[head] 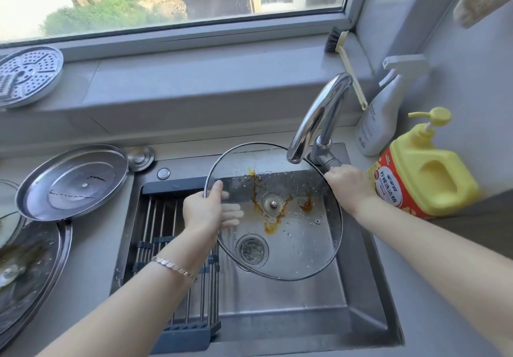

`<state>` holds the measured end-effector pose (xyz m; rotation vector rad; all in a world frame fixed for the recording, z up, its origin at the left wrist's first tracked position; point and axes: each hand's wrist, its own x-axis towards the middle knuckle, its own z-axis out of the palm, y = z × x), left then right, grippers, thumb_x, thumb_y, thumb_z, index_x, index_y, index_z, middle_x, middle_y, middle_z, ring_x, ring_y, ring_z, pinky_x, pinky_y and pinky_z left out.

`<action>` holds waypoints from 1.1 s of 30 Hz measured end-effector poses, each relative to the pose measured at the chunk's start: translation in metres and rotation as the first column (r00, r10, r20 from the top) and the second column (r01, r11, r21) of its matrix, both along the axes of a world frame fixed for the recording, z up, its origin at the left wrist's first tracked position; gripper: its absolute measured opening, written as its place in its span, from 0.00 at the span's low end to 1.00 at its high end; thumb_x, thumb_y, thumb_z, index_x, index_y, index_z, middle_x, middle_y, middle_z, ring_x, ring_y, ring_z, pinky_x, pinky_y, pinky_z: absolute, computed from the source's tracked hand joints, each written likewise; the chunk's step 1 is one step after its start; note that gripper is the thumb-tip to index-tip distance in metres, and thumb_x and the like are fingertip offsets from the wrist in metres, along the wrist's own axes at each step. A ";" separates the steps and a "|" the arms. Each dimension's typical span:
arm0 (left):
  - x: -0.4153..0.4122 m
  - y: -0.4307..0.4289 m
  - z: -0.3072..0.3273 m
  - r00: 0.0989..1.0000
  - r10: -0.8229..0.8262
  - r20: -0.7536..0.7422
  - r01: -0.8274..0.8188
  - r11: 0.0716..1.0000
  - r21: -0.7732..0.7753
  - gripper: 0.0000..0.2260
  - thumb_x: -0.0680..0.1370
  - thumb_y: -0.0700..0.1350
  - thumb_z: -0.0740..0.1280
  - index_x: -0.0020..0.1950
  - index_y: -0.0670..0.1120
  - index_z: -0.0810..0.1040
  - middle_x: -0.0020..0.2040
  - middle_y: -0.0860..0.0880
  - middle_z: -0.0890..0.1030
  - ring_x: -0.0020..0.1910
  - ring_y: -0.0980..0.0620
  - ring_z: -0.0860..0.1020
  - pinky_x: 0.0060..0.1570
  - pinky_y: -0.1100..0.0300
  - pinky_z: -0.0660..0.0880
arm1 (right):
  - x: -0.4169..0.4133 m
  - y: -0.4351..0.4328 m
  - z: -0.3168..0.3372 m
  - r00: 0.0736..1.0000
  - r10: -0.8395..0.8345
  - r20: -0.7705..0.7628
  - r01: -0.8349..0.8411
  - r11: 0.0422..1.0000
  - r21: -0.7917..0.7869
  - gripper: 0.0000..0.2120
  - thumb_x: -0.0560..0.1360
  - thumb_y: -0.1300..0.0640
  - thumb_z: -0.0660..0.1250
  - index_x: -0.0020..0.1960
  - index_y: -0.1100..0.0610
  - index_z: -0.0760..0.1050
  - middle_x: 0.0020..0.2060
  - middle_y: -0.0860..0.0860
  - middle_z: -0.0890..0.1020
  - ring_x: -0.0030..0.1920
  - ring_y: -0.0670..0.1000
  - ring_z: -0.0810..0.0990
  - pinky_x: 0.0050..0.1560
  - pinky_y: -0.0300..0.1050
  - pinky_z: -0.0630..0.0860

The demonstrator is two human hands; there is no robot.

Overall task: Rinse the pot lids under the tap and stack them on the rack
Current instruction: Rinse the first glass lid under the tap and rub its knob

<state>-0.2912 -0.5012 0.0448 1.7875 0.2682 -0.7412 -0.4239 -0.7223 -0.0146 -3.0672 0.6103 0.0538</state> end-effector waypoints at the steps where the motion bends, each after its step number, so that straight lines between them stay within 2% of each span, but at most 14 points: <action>1: -0.001 0.000 0.000 1.000 -0.002 0.004 0.002 1.000 -0.003 0.13 0.80 0.47 0.61 0.43 0.38 0.74 0.37 0.35 0.80 0.22 0.49 0.80 0.21 0.61 0.76 | -0.001 0.007 -0.001 0.995 -0.086 0.055 0.084 0.996 0.042 0.11 0.66 0.71 0.70 0.47 0.63 0.80 0.46 0.60 0.82 0.48 0.59 0.80 0.48 0.48 0.77; 3: -0.002 0.000 0.000 1.000 -0.008 0.004 0.008 1.000 -0.009 0.13 0.80 0.47 0.61 0.44 0.38 0.75 0.37 0.35 0.81 0.22 0.49 0.80 0.21 0.62 0.76 | -0.007 0.032 -0.001 0.963 -0.261 0.067 0.235 0.935 0.265 0.19 0.78 0.66 0.57 0.69 0.61 0.68 0.70 0.58 0.69 0.71 0.56 0.64 0.72 0.45 0.56; 6: -0.006 0.000 -0.001 1.000 -0.011 -0.010 0.010 1.000 -0.025 0.13 0.80 0.47 0.61 0.44 0.38 0.75 0.36 0.36 0.80 0.22 0.50 0.80 0.21 0.62 0.76 | -0.011 0.079 -0.003 0.942 -0.307 0.136 0.211 0.855 0.474 0.22 0.80 0.58 0.56 0.73 0.60 0.59 0.75 0.54 0.57 0.76 0.50 0.51 0.73 0.41 0.43; 9: -0.009 0.002 -0.001 1.000 -0.023 -0.016 0.023 0.999 -0.024 0.13 0.80 0.47 0.62 0.45 0.38 0.75 0.37 0.35 0.81 0.23 0.49 0.80 0.21 0.61 0.76 | -0.009 0.097 -0.001 0.944 -0.273 0.187 0.149 0.855 0.496 0.23 0.79 0.57 0.59 0.72 0.59 0.62 0.75 0.53 0.58 0.76 0.50 0.52 0.73 0.41 0.43; 12: -0.007 0.004 -0.001 0.999 -0.038 0.009 0.038 0.999 -0.009 0.12 0.80 0.47 0.62 0.44 0.38 0.75 0.36 0.35 0.81 0.22 0.49 0.79 0.21 0.62 0.75 | -0.002 0.063 0.003 0.831 -0.515 0.210 0.384 0.805 0.452 0.21 0.77 0.55 0.62 0.68 0.61 0.67 0.68 0.59 0.68 0.70 0.56 0.64 0.68 0.46 0.60; 13: -0.006 0.005 -0.001 0.999 -0.043 0.021 0.043 0.999 -0.003 0.12 0.80 0.47 0.62 0.43 0.39 0.75 0.36 0.35 0.80 0.22 0.50 0.79 0.20 0.62 0.75 | 0.001 0.041 0.004 0.707 -0.694 0.136 0.534 0.651 0.540 0.23 0.76 0.51 0.63 0.66 0.63 0.67 0.64 0.60 0.71 0.64 0.57 0.69 0.61 0.46 0.67; 15: -0.004 0.005 -0.001 0.998 -0.046 0.043 0.045 0.999 0.008 0.12 0.79 0.47 0.62 0.43 0.39 0.75 0.35 0.36 0.80 0.22 0.50 0.79 0.20 0.63 0.75 | 0.011 0.007 0.008 0.450 -0.873 -0.189 0.643 0.170 0.747 0.33 0.73 0.39 0.62 0.65 0.65 0.66 0.57 0.61 0.76 0.52 0.57 0.78 0.48 0.46 0.76; 17: -0.002 0.004 -0.001 0.998 -0.043 0.049 0.042 0.999 0.011 0.12 0.79 0.47 0.62 0.43 0.39 0.76 0.36 0.35 0.80 0.24 0.48 0.80 0.20 0.63 0.75 | 0.020 -0.005 0.009 0.468 -0.784 -0.408 0.565 -0.090 0.820 0.32 0.75 0.41 0.62 0.66 0.66 0.66 0.51 0.62 0.79 0.41 0.55 0.80 0.34 0.41 0.79; 19: -0.001 0.003 0.000 0.998 -0.037 0.046 0.036 0.999 0.012 0.13 0.79 0.47 0.63 0.44 0.38 0.76 0.36 0.35 0.80 0.24 0.48 0.79 0.20 0.62 0.75 | 0.026 -0.007 0.002 0.498 -0.768 -0.402 0.568 -0.060 0.820 0.23 0.79 0.52 0.60 0.66 0.68 0.65 0.51 0.64 0.79 0.36 0.54 0.79 0.24 0.35 0.75; 21: 0.000 0.004 0.000 0.999 -0.031 0.041 0.031 0.999 0.010 0.13 0.79 0.47 0.62 0.45 0.38 0.76 0.36 0.35 0.80 0.22 0.49 0.79 0.20 0.62 0.75 | 0.032 -0.005 -0.001 0.470 -0.806 -0.361 0.610 0.002 0.792 0.19 0.80 0.57 0.56 0.63 0.70 0.67 0.51 0.64 0.80 0.37 0.55 0.78 0.28 0.39 0.76; 24: -0.001 0.004 0.002 0.999 -0.021 0.030 0.021 1.000 0.001 0.13 0.80 0.47 0.62 0.44 0.37 0.75 0.34 0.36 0.80 0.21 0.50 0.79 0.20 0.62 0.75 | 0.034 0.012 -0.004 0.600 -0.783 -0.165 0.703 0.417 0.575 0.26 0.79 0.51 0.55 0.72 0.64 0.58 0.65 0.64 0.69 0.64 0.61 0.69 0.59 0.52 0.70; 27: -0.004 0.004 0.002 1.000 0.001 -0.010 -0.001 1.000 -0.018 0.13 0.80 0.47 0.62 0.42 0.38 0.75 0.32 0.37 0.80 0.21 0.50 0.79 0.20 0.61 0.75 | 0.026 0.072 0.003 0.907 -0.416 0.064 0.321 0.782 0.534 0.31 0.79 0.43 0.51 0.76 0.58 0.48 0.76 0.55 0.51 0.76 0.53 0.50 0.75 0.50 0.51; 31: -0.009 0.005 0.002 0.999 0.008 -0.040 -0.009 1.000 -0.019 0.13 0.79 0.46 0.63 0.42 0.37 0.77 0.31 0.39 0.80 0.21 0.50 0.79 0.19 0.60 0.76 | 0.017 0.151 0.015 0.979 0.202 0.030 -0.181 0.788 0.588 0.39 0.70 0.33 0.33 0.75 0.53 0.37 0.71 0.44 0.34 0.72 0.43 0.32 0.72 0.40 0.31; 33: -0.013 0.011 0.001 0.998 0.007 -0.055 -0.008 1.000 -0.027 0.13 0.79 0.46 0.64 0.42 0.36 0.77 0.32 0.39 0.80 0.21 0.49 0.79 0.19 0.59 0.76 | 0.021 0.142 0.010 0.958 0.287 0.032 -0.256 0.795 0.550 0.40 0.67 0.32 0.31 0.73 0.51 0.35 0.71 0.43 0.35 0.72 0.42 0.32 0.73 0.42 0.32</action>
